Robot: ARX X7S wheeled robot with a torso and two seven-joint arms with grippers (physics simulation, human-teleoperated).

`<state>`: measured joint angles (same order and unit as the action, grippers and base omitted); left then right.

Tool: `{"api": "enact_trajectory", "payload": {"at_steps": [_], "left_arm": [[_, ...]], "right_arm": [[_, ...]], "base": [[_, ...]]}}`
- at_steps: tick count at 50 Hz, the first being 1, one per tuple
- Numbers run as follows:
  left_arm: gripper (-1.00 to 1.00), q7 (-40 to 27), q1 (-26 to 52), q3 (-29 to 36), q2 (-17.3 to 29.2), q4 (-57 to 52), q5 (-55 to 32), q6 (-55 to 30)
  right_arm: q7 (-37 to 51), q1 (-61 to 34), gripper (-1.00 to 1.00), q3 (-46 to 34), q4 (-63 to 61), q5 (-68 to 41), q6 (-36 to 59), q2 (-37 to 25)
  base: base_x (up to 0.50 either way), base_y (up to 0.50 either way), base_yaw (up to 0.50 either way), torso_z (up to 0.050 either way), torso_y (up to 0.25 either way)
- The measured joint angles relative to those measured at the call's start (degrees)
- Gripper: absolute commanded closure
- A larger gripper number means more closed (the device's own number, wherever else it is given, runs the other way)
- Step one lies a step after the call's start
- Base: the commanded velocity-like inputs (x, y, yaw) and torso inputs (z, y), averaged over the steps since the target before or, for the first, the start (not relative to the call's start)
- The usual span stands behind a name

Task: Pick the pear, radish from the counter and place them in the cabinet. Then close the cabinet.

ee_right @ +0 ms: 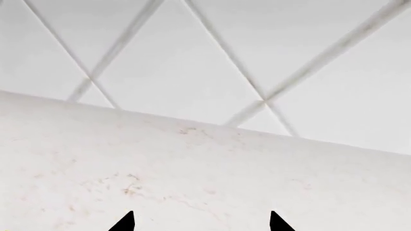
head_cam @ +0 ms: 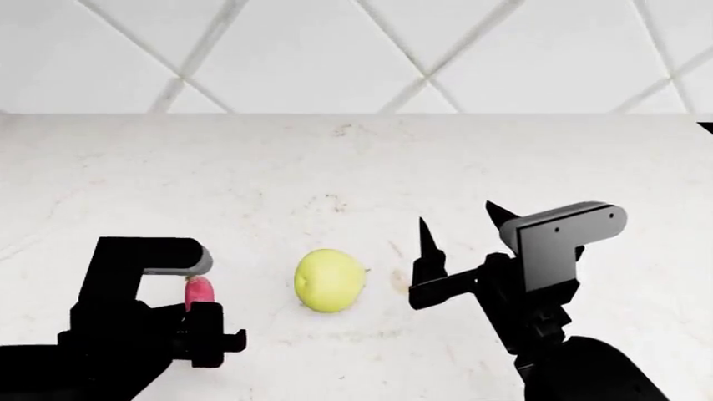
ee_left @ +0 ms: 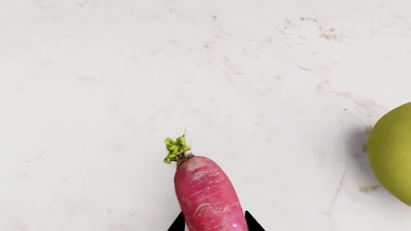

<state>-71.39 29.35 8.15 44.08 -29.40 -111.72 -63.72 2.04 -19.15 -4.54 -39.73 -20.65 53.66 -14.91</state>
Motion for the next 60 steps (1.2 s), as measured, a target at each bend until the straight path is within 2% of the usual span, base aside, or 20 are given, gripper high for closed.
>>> {"api": "enact_trajectory", "payload": {"at_steps": [6,16,24,30,43,60], "left_arm": [[1.00,1.6,0.7,-1.2,1.7,-0.9,1.0,-0.8],[1.00,3.4,2.9,-2.1,4.0,-1.4,1.1,-1.9],[1.00,4.1,4.1,-2.1,5.0,-1.5,1.0,-2.4],[1.00,4.6,4.2,-2.0,5.3,-1.5,1.3,-2.6],[1.00,5.7,3.5,-1.8,5.5,-1.4,2.5,-2.7],[1.00,6.3,2.5,-1.3,5.6,-1.5,3.4,-2.4]], "right_arm": [[-0.4,-2.2,-1.00,2.7,-0.9,-4.0,4.4,1.2],[2.1,-14.8,-1.00,10.2,2.6,-20.4,22.6,3.8],[11.0,-25.4,-1.00,7.0,11.3,-38.9,29.9,1.1],[13.4,-31.4,-1.00,1.7,17.1,-46.5,31.9,-0.5],[11.3,-36.9,-1.00,-9.1,24.1,-50.5,31.4,-2.4],[7.3,-38.0,-1.00,-17.4,28.6,-49.5,28.6,-3.1]], "base": [[0.00,0.00,0.00,0.000,0.000],[0.00,0.00,0.00,0.000,0.000],[0.00,0.00,0.00,0.000,0.000],[0.00,0.00,0.00,0.000,0.000],[0.00,0.00,0.00,0.000,0.000],[0.00,0.00,0.00,0.000,0.000]]}}
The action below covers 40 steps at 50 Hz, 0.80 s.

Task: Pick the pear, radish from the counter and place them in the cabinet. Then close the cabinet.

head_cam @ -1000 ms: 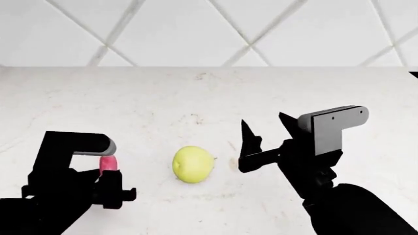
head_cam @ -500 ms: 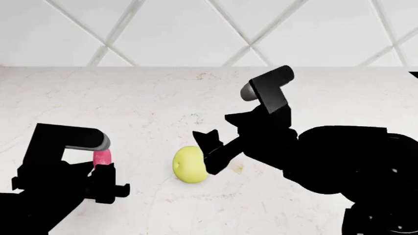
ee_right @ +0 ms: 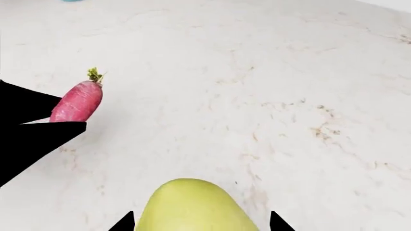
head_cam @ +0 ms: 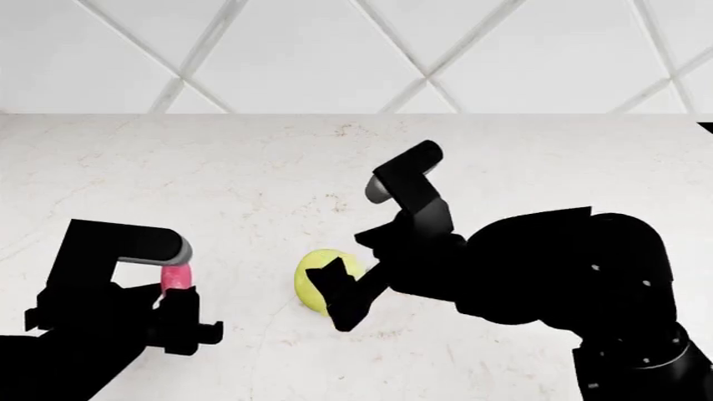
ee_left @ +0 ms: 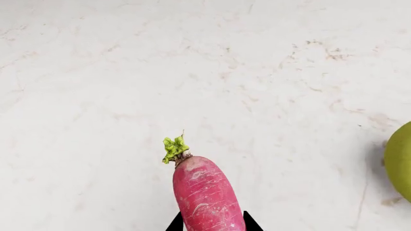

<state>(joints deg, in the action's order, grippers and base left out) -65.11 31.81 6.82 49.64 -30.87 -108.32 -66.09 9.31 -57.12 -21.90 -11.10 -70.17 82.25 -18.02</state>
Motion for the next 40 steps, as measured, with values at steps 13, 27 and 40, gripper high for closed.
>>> {"api": "enact_trajectory", "payload": {"at_steps": [13,27,40], "left_arm": [[1.00,0.7,-1.0,0.2,-0.2,0.0,0.7,0.4],[1.00,1.3,-1.8,0.5,-0.4,0.1,1.3,0.9],[1.00,1.6,-2.5,0.6,-0.3,0.0,1.5,1.5]], "right_arm": [[-4.6,0.0,-1.00,-5.6,3.3,3.1,-3.4,-0.2],[-9.2,-1.5,1.00,-8.8,6.6,4.8,-6.9,-0.6],[-10.2,-2.0,1.00,-10.0,7.2,4.9,-8.1,-1.0]], "base": [[0.00,0.00,0.00,0.000,0.000],[0.00,0.00,0.00,0.000,0.000],[0.00,0.00,0.00,0.000,0.000]]}}
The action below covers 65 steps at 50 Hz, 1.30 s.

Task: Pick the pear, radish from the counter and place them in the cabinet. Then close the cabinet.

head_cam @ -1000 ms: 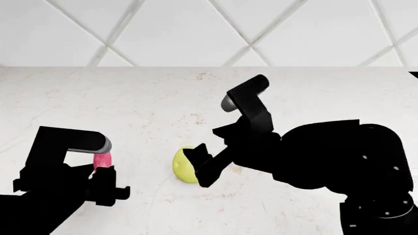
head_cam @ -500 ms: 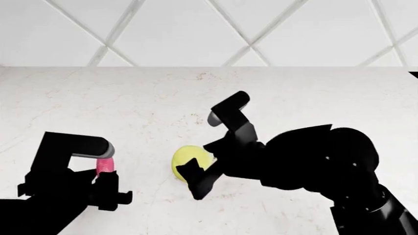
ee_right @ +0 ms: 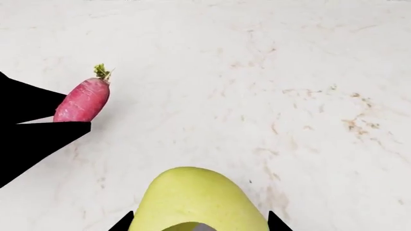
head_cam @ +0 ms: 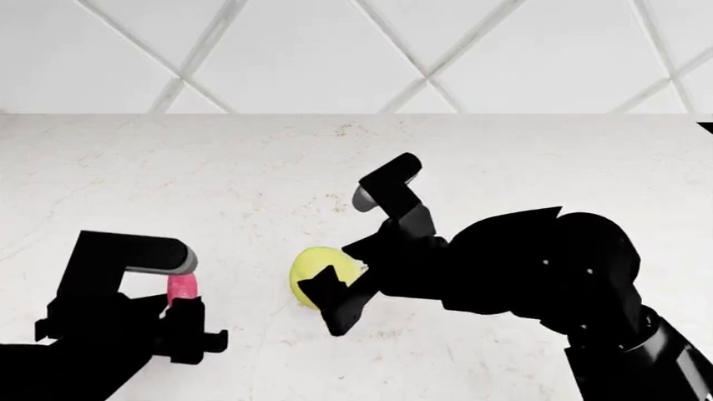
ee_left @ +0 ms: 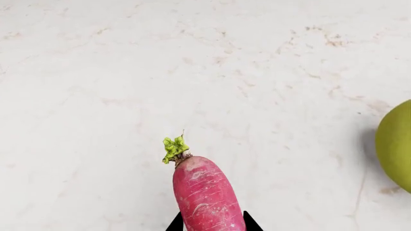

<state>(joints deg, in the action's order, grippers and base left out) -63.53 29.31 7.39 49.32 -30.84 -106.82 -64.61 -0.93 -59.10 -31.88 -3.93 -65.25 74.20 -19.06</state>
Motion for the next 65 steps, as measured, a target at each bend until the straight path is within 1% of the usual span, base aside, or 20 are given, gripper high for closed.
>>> {"api": "enact_trajectory", "payload": {"at_steps": [6,11,20,26,32,39,50,58,65], "left_arm": [[1.00,0.2,-0.2,-0.1,0.1,0.0,0.1,0.3],[1.00,0.2,0.1,-0.2,0.3,0.0,-0.1,0.5],[1.00,-0.9,2.3,-0.3,1.1,-0.1,-1.9,1.1],[1.00,-1.8,5.3,0.2,1.6,0.1,-3.6,1.1],[1.00,-3.2,10.2,1.4,2.0,0.6,-6.3,0.9],[1.00,-5.5,18.5,3.4,2.3,1.4,-10.8,0.7],[1.00,-8.9,32.1,6.8,1.8,2.9,-17.6,1.0],[1.00,-10.1,39.0,8.7,0.7,3.9,-20.2,1.1],[1.00,-10.6,42.4,9.9,-0.2,4.2,-21.5,1.3]], "right_arm": [[1.0,0.7,1.00,0.0,-1.0,-0.4,-0.6,-0.3],[3.6,1.5,1.00,1.4,-2.9,-1.6,-0.3,-1.0],[10.6,2.3,1.00,6.9,-7.6,-6.2,0.5,-2.9],[15.7,1.8,1.00,11.4,-10.8,-9.9,0.7,-4.3],[22.2,0.5,1.00,16.8,-14.4,-14.2,0.4,-6.3],[31.0,-3.0,1.00,22.1,-18.5,-19.6,0.1,-8.9],[43.6,-10.6,1.00,26.2,-23.2,-26.8,-0.1,-12.2],[48.2,-13.2,1.00,28.5,-26.0,-29.4,-1.1,-13.8],[50.1,-13.6,1.00,29.9,-27.6,-30.4,-1.9,-15.0]], "base": [[0.00,0.00,0.00,0.000,0.000],[0.00,0.00,0.00,0.000,0.000],[0.00,0.00,0.00,0.000,0.000],[0.00,0.00,0.00,0.000,0.000],[0.00,0.00,0.00,0.000,0.000],[0.00,0.00,0.00,0.000,0.000],[0.00,0.00,0.00,0.000,0.000],[0.00,0.00,0.00,0.000,0.000],[0.42,0.16,0.00,0.000,0.000]]}}
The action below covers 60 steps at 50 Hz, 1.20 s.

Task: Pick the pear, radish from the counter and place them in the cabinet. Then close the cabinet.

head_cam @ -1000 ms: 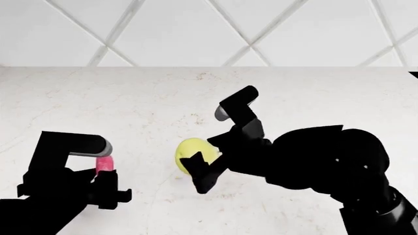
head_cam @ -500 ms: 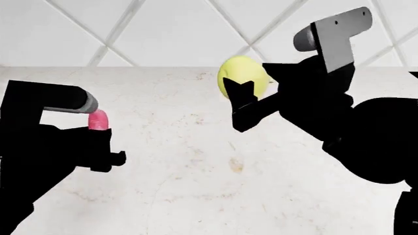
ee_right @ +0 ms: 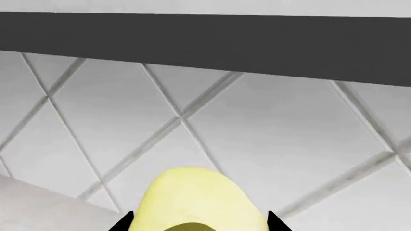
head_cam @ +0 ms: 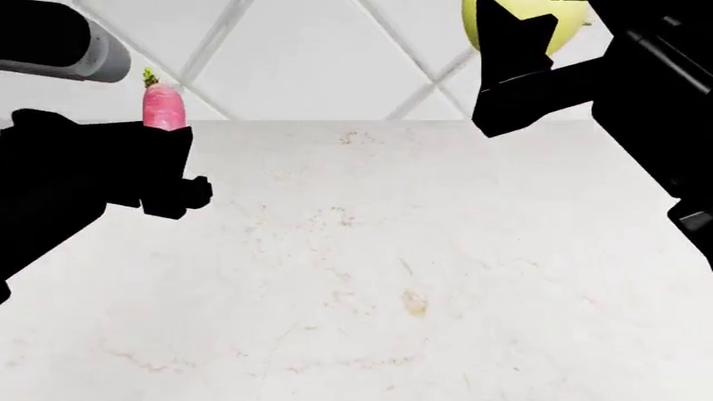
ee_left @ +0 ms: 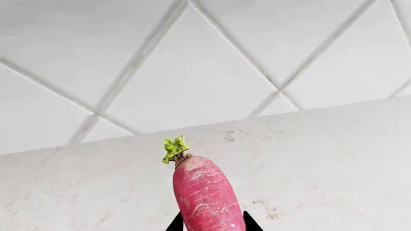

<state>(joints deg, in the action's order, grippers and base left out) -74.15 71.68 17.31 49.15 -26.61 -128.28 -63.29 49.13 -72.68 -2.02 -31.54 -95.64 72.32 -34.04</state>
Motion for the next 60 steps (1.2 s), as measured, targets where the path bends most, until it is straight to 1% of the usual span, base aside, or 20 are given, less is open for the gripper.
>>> {"api": "enact_trajectory", "payload": {"at_steps": [10,16,31,36,43,52,60], "left_arm": [[1.00,-0.2,1.7,1.0,-0.5,0.0,-0.6,0.4],[1.00,-0.1,2.1,1.3,-0.6,-0.1,-0.8,0.7],[1.00,0.0,2.8,2.1,-0.6,-0.2,-0.9,1.2],[1.00,-0.1,4.1,2.5,-0.9,0.1,-1.2,1.4],[1.00,-0.3,9.0,3.6,-2.3,1.9,-1.7,1.0],[1.00,-0.8,17.7,5.4,-4.6,5.2,-2.8,0.4],[1.00,-1.9,24.9,6.9,-5.6,7.0,-5.2,0.3]], "right_arm": [[1.2,0.2,1.00,0.5,-1.3,-0.8,-0.6,-0.9],[1.9,0.2,1.00,0.6,-1.6,-1.0,-0.8,-1.5],[2.7,0.0,1.00,0.1,-2.0,-2.3,-1.4,-2.2],[2.8,-0.4,1.00,-0.1,-2.1,-2.6,-1.6,-2.3],[3.5,-1.9,1.00,-0.9,-2.2,-3.5,-1.8,-2.5],[5.8,-4.4,1.00,-2.1,-2.4,-6.6,-2.3,-2.8],[7.3,-4.4,1.00,-2.5,-3.2,-8.6,-3.1,-3.1]], "base": [[0.05,0.04,0.00,0.000,0.000],[0.15,0.46,0.00,0.000,0.000],[0.00,0.00,0.00,0.000,0.000],[0.00,0.00,0.00,0.000,0.000],[0.00,0.00,0.00,0.000,0.000],[0.00,0.00,0.00,0.000,0.000],[0.00,0.00,0.00,0.000,0.000]]}}
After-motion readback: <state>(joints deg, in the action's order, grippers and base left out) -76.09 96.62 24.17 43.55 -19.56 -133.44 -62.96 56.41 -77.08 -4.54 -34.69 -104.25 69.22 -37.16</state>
